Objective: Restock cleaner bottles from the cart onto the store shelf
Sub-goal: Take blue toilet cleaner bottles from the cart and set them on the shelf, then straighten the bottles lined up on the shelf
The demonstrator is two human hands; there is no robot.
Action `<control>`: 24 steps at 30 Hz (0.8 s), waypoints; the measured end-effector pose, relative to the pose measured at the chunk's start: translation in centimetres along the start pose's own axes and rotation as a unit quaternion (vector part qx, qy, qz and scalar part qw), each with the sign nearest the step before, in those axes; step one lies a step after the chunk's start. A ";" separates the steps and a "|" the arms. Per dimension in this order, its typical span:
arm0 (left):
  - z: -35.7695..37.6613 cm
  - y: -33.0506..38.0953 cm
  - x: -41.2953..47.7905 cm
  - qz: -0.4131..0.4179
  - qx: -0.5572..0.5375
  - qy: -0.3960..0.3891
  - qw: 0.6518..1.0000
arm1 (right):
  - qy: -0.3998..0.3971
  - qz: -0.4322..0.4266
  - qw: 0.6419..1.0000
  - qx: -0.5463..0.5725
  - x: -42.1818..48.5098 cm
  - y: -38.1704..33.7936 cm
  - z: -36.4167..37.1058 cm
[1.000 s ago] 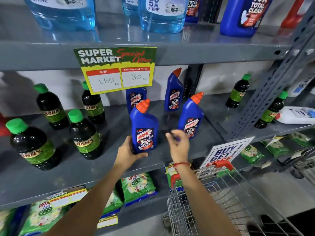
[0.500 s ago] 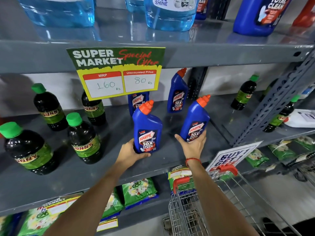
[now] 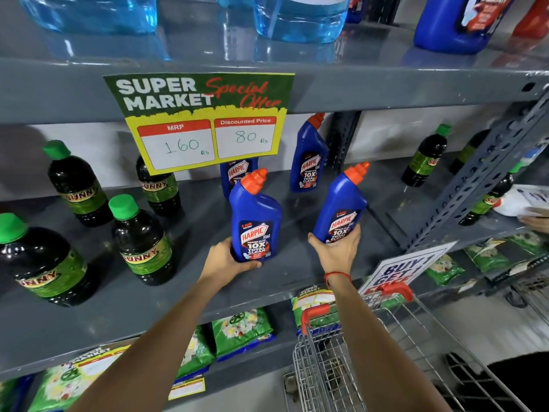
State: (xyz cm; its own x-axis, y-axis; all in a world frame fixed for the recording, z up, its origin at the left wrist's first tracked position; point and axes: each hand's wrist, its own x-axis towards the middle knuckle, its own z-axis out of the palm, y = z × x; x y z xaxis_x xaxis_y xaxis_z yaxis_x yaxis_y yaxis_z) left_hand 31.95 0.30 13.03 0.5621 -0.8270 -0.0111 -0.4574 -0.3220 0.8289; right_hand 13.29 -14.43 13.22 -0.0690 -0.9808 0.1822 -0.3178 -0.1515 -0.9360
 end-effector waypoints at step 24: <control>-3.2 -1.6 -7.6 0.014 -0.085 0.059 0.995 | 0.022 -0.015 0.999 0.030 -11.1 -1.2 -0.8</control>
State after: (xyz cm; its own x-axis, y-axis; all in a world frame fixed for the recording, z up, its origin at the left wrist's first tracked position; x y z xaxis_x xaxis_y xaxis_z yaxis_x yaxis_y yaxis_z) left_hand 30.62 8.54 13.52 0.6315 -0.7722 0.0709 -0.3570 -0.2083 0.9106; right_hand 13.68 -3.27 12.52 -0.1015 -0.9697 0.2224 -0.2623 -0.1896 -0.9462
